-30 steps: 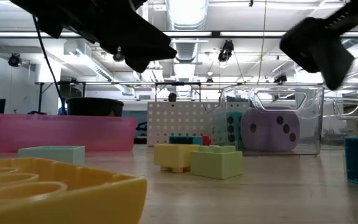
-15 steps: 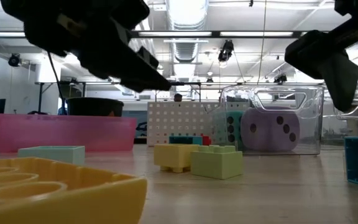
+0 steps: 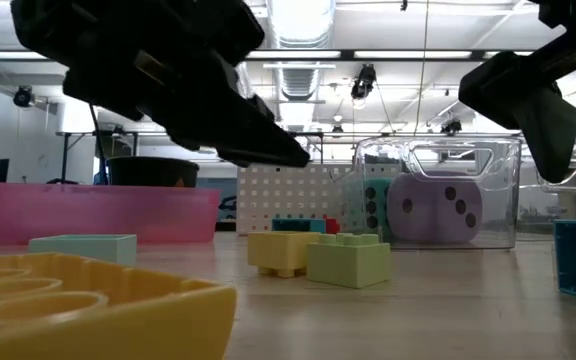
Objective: Pick & Place Toys
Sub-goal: Put the small dark green game piece into the right transparent bin
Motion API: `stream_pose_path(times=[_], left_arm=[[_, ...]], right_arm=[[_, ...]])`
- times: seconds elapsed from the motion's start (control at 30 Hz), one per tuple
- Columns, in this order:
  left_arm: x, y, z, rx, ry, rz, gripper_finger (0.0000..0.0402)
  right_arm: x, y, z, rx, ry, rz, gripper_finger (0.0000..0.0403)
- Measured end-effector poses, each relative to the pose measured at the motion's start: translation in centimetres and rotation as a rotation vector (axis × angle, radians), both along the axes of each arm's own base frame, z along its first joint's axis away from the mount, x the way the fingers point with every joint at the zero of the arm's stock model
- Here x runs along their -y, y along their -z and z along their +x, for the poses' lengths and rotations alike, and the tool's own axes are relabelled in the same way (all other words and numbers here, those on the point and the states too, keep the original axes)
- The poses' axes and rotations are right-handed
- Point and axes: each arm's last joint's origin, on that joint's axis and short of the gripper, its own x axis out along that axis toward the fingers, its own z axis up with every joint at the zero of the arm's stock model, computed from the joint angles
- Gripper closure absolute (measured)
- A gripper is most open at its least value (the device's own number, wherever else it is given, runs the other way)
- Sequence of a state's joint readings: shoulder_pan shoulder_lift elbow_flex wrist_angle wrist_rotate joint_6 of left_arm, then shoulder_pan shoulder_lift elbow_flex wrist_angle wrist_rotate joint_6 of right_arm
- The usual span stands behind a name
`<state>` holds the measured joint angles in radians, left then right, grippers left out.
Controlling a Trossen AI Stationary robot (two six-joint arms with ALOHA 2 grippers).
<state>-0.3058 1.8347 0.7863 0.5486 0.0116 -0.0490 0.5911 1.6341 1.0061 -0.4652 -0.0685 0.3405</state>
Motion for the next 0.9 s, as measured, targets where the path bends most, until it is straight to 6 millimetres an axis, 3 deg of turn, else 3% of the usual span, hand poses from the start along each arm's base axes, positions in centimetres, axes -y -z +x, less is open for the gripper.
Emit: stream_pose_path(times=[0.4,0.53,0.7,0.9], left_arm=[[0.2,2.0,1.3,-0.069,-0.007,0.018,0.0252],[0.1,2.3,1.2,-0.104,-0.013,0.023,0.0252],[0.1,2.0,1.1,-0.103,-0.013,0.023,0.0252],[0.0,0.1,1.0,-0.06,-0.02,0.021,0.0252]], right_arm=[[0.2,-0.1,-0.2,-0.016,-0.001,-0.009,0.0027],[0.5,-1.3,-0.8,-0.023,0.025,-0.028,0.0027],[1.0,-3.1,-1.5,0.088,0.104,-0.081,0.0027],[2.3,-3.8,-4.3,0.035,0.319,-0.155,0.0027]])
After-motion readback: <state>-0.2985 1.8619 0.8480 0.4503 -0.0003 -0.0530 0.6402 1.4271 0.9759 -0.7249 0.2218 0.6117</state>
